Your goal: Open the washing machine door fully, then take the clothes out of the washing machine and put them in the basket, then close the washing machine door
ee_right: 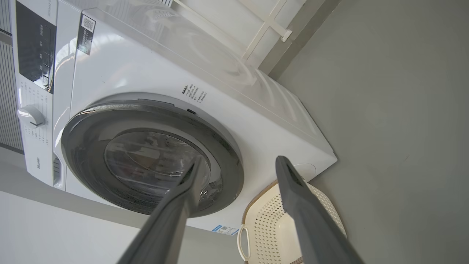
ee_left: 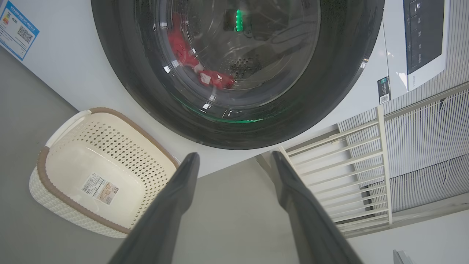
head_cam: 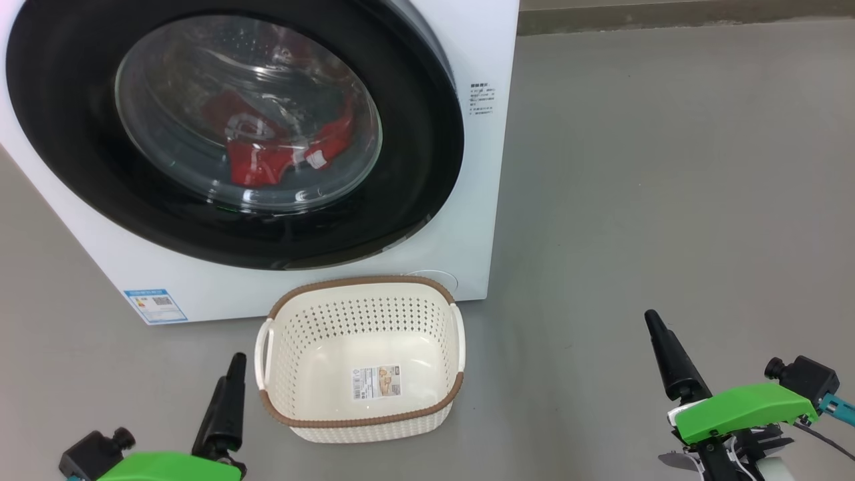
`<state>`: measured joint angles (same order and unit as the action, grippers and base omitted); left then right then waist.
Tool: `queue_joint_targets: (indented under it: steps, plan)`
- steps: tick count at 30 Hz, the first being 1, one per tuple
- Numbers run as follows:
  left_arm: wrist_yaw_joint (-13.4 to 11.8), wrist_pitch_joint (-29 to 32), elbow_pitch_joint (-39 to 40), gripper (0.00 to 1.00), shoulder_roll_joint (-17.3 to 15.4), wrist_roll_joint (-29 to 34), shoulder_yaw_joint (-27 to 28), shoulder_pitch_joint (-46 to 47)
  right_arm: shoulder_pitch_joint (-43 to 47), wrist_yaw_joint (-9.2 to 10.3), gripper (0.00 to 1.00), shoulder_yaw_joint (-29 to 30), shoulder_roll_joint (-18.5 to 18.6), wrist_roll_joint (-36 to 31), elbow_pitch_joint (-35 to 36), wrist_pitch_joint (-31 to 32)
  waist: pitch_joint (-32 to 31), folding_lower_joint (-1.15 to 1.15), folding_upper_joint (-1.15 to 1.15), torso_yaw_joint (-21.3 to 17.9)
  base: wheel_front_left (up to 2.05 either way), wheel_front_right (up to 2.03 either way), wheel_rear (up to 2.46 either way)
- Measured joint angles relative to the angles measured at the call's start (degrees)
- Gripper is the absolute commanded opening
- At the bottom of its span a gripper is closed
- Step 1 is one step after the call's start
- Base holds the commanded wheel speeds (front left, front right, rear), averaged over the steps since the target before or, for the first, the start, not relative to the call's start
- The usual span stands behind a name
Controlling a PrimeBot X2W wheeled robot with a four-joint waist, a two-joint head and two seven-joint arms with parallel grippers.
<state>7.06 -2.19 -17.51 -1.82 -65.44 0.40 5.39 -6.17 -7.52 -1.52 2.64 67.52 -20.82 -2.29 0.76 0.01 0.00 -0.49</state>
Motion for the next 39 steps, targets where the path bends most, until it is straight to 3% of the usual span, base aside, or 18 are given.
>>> queue_joint_targets:
  steps: [17,39]
  plan:
    - [-0.05,-2.56,0.83,1.00,0.00,17.88,-0.75,1.87,-1.46,-0.01,1.00,-1.05,-0.07,-15.11,-0.92,-2.60,-0.23,0.00,0.00,-0.03,0.00,0.00,0.00]
    - [-1.02,-6.06,2.14,1.00,-0.02,34.39,-1.88,3.47,-4.63,-0.01,1.00,-2.93,-0.15,-30.02,-1.78,-5.88,-0.28,0.00,0.00,0.03,0.00,0.00,0.00]
